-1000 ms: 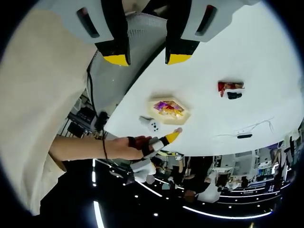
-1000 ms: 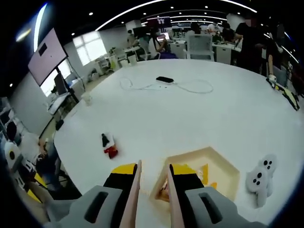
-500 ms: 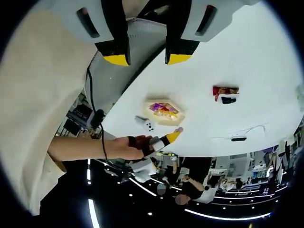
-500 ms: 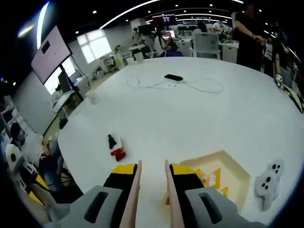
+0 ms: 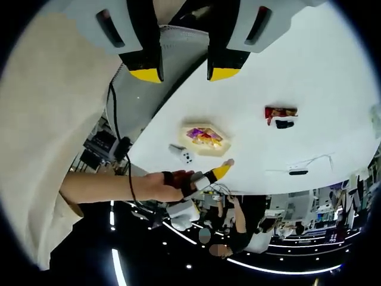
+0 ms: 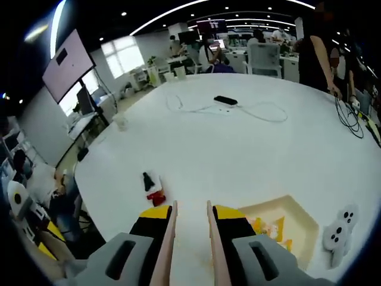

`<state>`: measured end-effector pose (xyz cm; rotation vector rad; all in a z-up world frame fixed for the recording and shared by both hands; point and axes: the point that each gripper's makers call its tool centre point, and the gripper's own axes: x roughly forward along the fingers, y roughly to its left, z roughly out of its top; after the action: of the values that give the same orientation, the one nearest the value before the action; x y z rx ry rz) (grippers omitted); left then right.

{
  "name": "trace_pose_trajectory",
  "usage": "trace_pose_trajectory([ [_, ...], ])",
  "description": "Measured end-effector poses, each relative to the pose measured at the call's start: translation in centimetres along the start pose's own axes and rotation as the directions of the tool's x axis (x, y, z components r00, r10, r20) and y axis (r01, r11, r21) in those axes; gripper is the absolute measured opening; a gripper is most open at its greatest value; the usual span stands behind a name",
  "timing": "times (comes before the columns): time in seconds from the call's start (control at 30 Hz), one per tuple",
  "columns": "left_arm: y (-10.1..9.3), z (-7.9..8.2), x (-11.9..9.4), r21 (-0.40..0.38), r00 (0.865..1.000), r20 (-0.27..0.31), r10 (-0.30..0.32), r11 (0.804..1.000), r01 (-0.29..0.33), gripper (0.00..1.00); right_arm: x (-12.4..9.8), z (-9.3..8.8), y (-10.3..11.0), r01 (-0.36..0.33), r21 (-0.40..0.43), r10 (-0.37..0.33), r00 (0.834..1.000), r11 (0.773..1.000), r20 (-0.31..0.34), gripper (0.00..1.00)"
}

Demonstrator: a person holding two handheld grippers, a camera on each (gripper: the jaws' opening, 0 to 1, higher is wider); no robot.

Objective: Place the target food into the container with the food tongs after gripping and lifting it, then release it inside without dropping or visibly crushing the food.

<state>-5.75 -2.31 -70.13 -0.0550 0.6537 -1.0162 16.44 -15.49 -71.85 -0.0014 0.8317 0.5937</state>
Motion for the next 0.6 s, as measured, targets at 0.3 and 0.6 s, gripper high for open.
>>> trace_pose_trajectory([
  [0.3,-0.2,0.3,0.3,0.024,1.0,-0.008,-0.02,1.0,0.021,0.28,0.1,0.4,0.7,-0.008,-0.011,0.008,1.0,1.0,0.009,0.26],
  [0.6,0.0,0.2,0.2,0.019,1.0,-0.007,-0.019,1.0,0.019,0.28,0.6,0.0,1.2,-0.02,-0.01,0.02,1.0,1.0,-0.002,0.26],
])
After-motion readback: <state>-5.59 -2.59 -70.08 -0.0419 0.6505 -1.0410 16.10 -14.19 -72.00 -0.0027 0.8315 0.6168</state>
